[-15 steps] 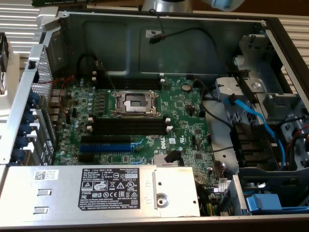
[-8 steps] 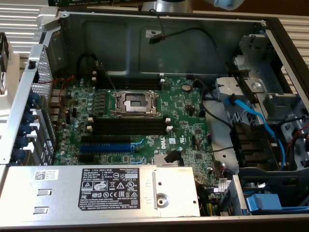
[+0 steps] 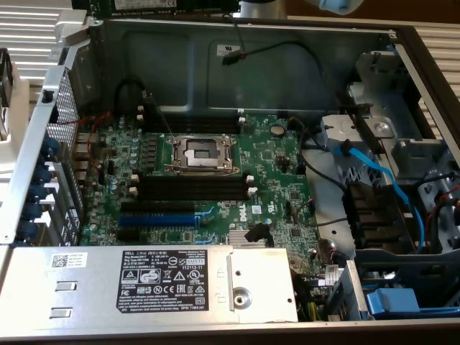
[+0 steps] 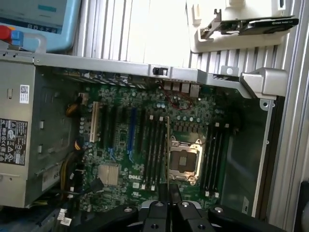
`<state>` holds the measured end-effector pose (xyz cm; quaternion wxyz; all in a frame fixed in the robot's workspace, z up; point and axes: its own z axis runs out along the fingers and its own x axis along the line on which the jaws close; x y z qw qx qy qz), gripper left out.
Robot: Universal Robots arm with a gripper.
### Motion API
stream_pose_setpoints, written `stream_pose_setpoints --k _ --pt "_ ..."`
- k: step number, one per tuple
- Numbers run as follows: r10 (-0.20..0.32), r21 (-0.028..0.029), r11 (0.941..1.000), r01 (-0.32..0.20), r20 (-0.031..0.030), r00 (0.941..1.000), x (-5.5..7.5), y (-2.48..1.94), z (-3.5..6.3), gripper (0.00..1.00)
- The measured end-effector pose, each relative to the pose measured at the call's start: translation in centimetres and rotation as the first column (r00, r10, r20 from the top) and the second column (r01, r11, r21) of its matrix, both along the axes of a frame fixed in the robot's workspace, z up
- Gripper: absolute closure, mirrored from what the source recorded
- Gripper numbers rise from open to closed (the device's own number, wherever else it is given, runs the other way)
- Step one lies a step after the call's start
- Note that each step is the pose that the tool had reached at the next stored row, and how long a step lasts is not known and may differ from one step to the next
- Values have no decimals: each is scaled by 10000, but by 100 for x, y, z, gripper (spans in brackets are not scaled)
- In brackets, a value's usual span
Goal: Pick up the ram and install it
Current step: 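Pick up the ram and move it above insertion slot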
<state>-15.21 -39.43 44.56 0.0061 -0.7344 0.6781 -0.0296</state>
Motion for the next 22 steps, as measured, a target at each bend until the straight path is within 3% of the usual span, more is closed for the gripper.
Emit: stream_pose_setpoints --k 5,16,22 --pt "-236 23 9997 236 10 9997 60 0 -54 88" --pt "-738 170 9971 737 100 9972 112 -21 -173 88" --pt "-982 248 9949 979 107 9951 168 -22 -258 88"
